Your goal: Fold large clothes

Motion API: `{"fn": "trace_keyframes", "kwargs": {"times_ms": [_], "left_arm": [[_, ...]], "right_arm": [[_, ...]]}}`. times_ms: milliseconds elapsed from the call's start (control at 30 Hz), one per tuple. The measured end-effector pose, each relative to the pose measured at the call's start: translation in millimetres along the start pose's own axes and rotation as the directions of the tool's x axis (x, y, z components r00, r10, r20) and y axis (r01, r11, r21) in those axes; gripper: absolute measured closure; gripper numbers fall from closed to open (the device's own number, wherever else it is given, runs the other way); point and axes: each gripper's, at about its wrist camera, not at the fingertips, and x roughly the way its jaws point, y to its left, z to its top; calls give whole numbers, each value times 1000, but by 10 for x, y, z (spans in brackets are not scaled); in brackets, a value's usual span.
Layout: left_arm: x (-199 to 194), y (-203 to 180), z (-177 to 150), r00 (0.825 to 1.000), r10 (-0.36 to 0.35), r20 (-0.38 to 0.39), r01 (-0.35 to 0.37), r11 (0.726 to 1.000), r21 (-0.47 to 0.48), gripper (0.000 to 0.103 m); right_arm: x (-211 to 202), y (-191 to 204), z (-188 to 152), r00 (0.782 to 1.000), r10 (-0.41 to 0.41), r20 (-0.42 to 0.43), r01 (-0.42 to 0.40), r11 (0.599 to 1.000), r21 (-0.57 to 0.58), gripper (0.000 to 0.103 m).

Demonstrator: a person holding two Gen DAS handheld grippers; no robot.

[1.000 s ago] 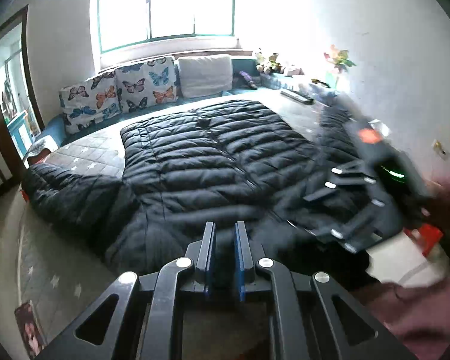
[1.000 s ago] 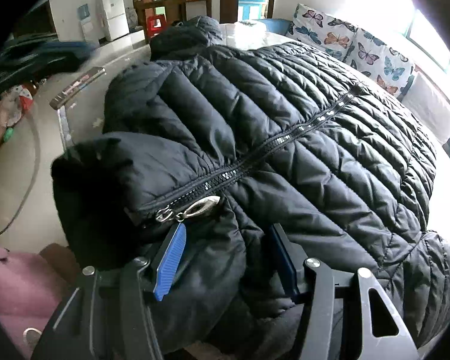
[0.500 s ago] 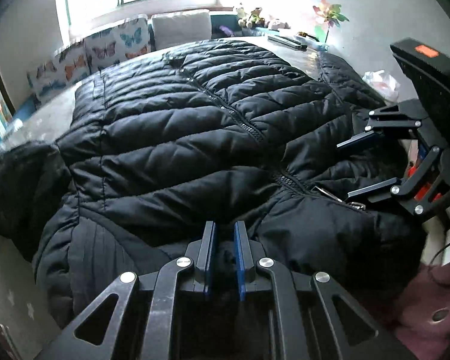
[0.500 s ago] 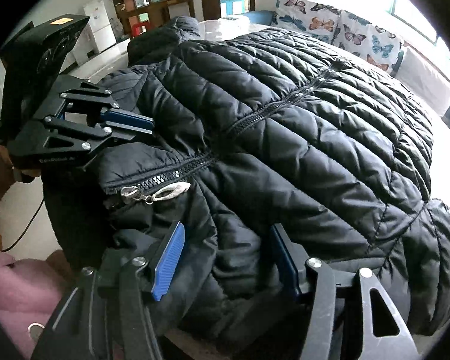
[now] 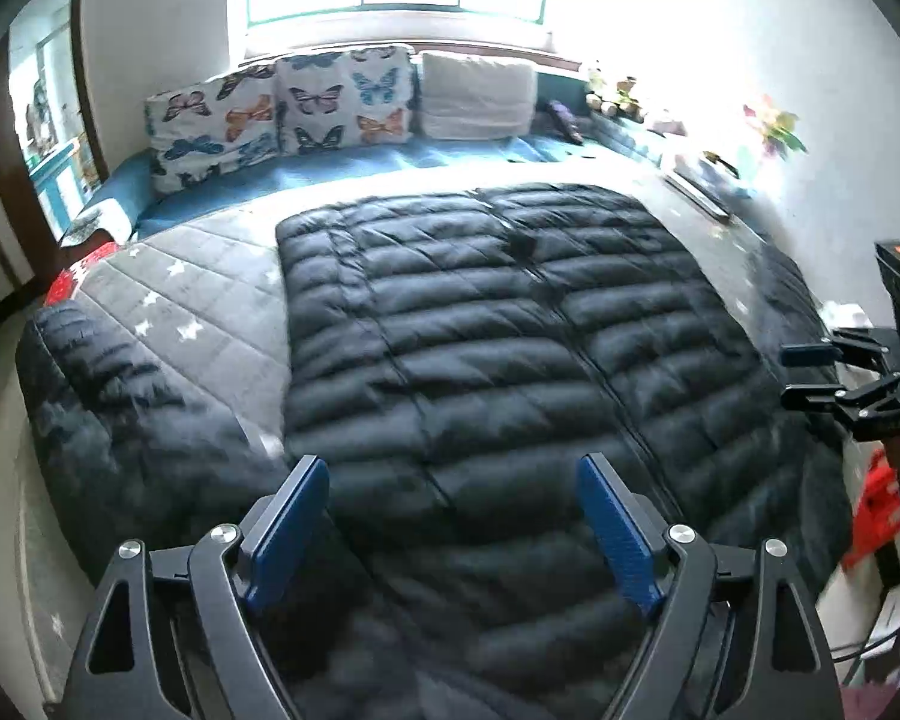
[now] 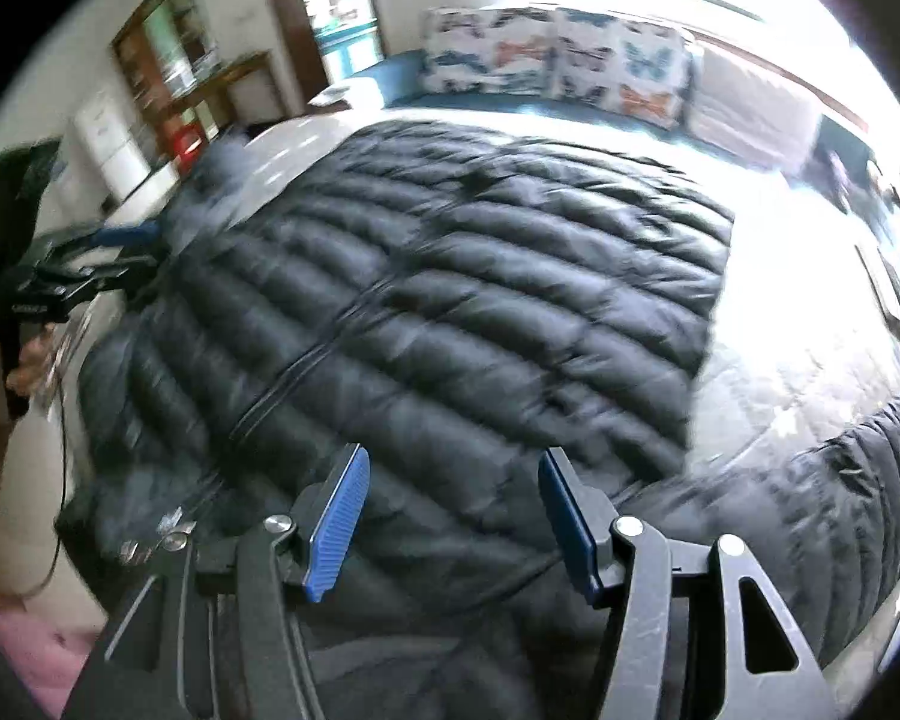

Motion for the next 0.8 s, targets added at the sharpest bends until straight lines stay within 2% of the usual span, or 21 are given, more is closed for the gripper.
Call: {"fn": "trace_keyframes", "kwargs": {"times_ms": [100,233,400,467,533,667,800], "left_arm": [[236,149,284,999,25,-24,-26,999,-20,13],[654,402,617,997,13,-81,-19,997,-81,13],[1129,686,881,991,-5,-131,-17,985,-172,13],[1278,798,948,990,5,-141,-35,978,-207,13],[1461,934,1004,987,-29,-156,-12,966,-256,13],[1710,1091,1045,981,-35,-190,-26,951,-310,13],[1909,1211,1049,975,-79,-206,1,935,-355,14]], "right_arm": [[87,-271,167,1000,1,8,-2,996,86,39],[250,-660,390,1000,2,17,-5,979,205,39],[460,-976,538,999,-35,19,28,958,287,39],[522,-1096,580,999,-38,16,31,951,308,39],[594,-1177,617,999,-51,4,47,947,319,39],[725,-1337,678,998,-63,-4,61,934,352,39],[854,-1461,682,999,-33,-1,31,918,396,39]]}}
